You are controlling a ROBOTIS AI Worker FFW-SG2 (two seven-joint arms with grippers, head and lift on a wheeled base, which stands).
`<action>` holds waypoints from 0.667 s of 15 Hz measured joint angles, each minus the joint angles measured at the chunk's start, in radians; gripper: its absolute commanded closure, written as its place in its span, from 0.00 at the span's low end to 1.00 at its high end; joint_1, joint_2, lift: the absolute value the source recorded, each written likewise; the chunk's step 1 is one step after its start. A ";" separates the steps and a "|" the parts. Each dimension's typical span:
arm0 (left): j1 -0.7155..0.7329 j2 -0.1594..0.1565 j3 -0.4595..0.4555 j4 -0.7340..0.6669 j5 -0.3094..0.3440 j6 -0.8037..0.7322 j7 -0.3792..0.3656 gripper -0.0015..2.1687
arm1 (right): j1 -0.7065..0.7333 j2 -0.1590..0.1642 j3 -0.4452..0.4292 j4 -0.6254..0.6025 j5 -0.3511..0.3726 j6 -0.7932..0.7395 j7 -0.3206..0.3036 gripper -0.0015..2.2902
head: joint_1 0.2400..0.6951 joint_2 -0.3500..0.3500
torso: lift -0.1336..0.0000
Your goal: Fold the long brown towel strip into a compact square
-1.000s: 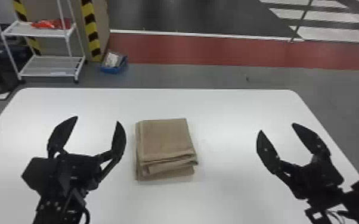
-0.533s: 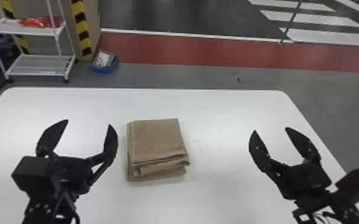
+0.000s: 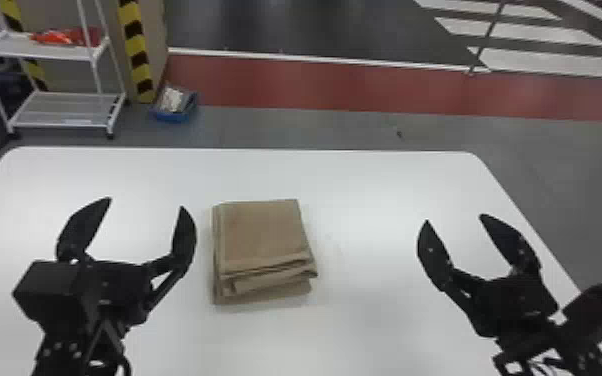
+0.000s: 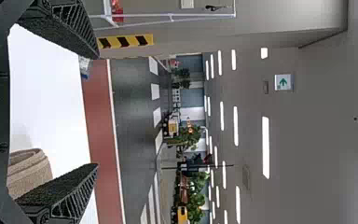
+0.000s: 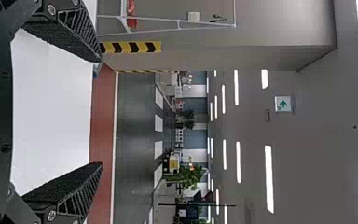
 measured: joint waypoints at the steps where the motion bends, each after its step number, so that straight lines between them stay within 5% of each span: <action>1: -0.001 0.001 -0.001 -0.003 0.000 0.001 0.000 0.03 | 0.001 0.000 -0.001 -0.004 0.003 0.006 0.000 0.05 | 1.00 0.29 | 0.07; 10: 0.007 0.009 0.001 -0.025 0.009 0.003 0.001 0.03 | 0.006 0.000 -0.002 -0.033 0.024 0.029 -0.001 0.05 | 1.00 0.29 | 0.07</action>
